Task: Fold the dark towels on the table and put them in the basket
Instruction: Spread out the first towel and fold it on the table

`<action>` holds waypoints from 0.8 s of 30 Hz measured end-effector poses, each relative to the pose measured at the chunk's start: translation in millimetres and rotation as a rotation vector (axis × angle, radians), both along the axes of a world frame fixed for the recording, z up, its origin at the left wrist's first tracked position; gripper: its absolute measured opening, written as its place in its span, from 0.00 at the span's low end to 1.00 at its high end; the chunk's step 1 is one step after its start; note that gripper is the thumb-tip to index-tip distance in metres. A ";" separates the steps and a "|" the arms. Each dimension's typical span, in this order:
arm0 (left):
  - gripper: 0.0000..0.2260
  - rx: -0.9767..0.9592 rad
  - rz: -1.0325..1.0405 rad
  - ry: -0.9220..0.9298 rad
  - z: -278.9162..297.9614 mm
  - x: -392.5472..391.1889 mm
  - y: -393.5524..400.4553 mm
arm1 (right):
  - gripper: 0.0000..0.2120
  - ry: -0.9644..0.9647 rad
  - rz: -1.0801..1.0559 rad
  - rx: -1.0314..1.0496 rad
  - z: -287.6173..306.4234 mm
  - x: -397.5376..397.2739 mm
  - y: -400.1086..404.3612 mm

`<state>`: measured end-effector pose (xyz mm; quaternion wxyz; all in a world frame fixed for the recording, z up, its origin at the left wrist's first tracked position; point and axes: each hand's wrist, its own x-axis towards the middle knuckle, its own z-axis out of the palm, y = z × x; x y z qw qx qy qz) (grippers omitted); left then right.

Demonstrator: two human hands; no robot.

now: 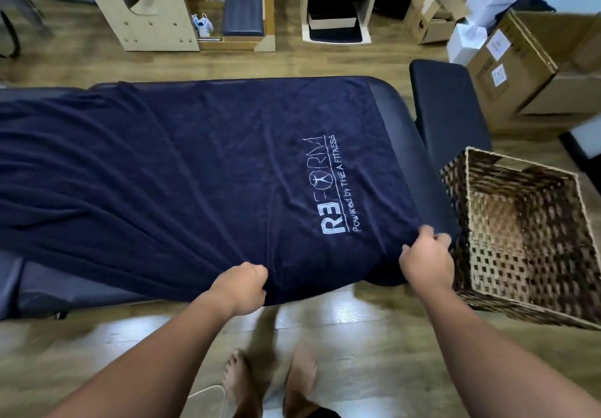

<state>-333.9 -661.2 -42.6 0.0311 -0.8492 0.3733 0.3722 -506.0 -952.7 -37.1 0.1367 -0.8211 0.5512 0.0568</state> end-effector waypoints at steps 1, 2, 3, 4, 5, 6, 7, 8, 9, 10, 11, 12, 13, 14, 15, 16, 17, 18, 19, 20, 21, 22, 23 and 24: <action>0.08 0.005 0.006 -0.007 -0.3 -0.3 -0.2 | 0.14 -0.005 -0.030 0.019 -0.8 1.0 -0.1; 0.09 0.015 0.007 -0.011 0.1 -0.2 -0.2 | 0.14 -0.007 -0.045 0.034 -1.8 2.8 0.0; 0.09 0.024 0.003 -0.015 1.1 0.2 -0.5 | 0.13 -0.007 -0.037 0.044 -2.8 5.0 -0.4; 0.10 0.034 0.000 -0.018 2.4 1.1 -1.2 | 0.12 -0.007 -0.004 0.049 -2.9 8.0 -1.3; 0.10 0.036 -0.001 -0.018 3.9 2.0 -1.9 | 0.11 -0.007 0.037 0.046 -2.2 10.3 -2.8; 0.10 0.038 -0.001 -0.014 5.2 3.2 -2.3 | 0.11 -0.013 0.069 0.032 -0.5 11.9 -5.6; 0.10 0.038 -0.002 -0.008 6.8 4.4 -2.6 | 0.11 -0.034 0.077 0.009 1.4 12.4 -10.7; 0.11 0.040 -0.002 0.003 8.1 5.2 -2.5 | 0.12 -0.063 0.049 -0.017 3.8 11.3 -17.9; 0.12 0.037 0.005 0.015 9.0 6.2 -1.8 | 0.13 -0.097 -0.004 -0.038 5.8 10.2 -26.8; 0.11 0.027 0.023 0.026 9.8 7.2 -0.8 | 0.14 -0.122 -0.065 -0.050 8.0 9.2 -35.2; 0.11 0.014 0.048 0.034 10.5 8.0 1.1 | 0.15 -0.127 -0.105 -0.059 9.0 9.3 -39.9; 0.10 0.003 0.076 0.033 11.3 8.7 3.1 | 0.17 -0.118 -0.107 -0.083 9.5 11.7 -39.8; 0.09 -0.010 0.097 0.022 11.5 9.6 5.0 | 0.17 -0.114 -0.069 -0.126 8.7 16.3 -35.4; 0.09 -0.022 0.115 0.004 11.4 10.7 8.2 | 0.17 -0.117 0.006 -0.165 6.5 23.5 -25.9; 0.09 -0.032 0.133 -0.016 11.4 11.6 11.8 | 0.17 -0.124 0.115 -0.184 3.5 31.4 -12.8; 0.09 -0.032 0.151 -0.035 12.2 12.8 16.6 | 0.17 -0.122 0.245 -0.188 -0.1 40.3 3.2; 0.08 -0.025 0.165 -0.055 13.9 14.2 22.3 | 0.17 -0.108 0.375 -0.182 -4.3 49.6 20.6; 0.08 -0.013 0.173 -0.074 15.0 15.9 28.3 | 0.17 -0.090 0.490 -0.165 -7.8 57.7 38.2; 0.08 -0.002 0.190 -0.093 16.4 18.4 37.2 | 0.16 -0.083 0.589 -0.140 -10.7 66.6 57.5; 0.08 0.006 0.213 -0.110 18.2 21.0 47.0 | 0.16 -0.084 0.667 -0.116 -12.3 74.6 77.1; 0.08 0.015 0.240 -0.127 19.9 24.4 58.6 | 0.17 -0.087 0.725 -0.097 -13.3 82.1 96.9; 0.08 0.023 0.270 -0.143 22.1 28.3 71.3 | 0.18 -0.084 0.773 -0.077 -13.5 89.4 116.3; 0.08 0.030 0.298 -0.155 23.7 32.2 82.9 | 0.19 -0.078 0.810 -0.066 -13.6 94.8 132.9; 0.08 0.036 0.329 -0.170 25.8 36.7 97.0 | 0.20 -0.075 0.851 -0.057 -13.2 101.6 149.3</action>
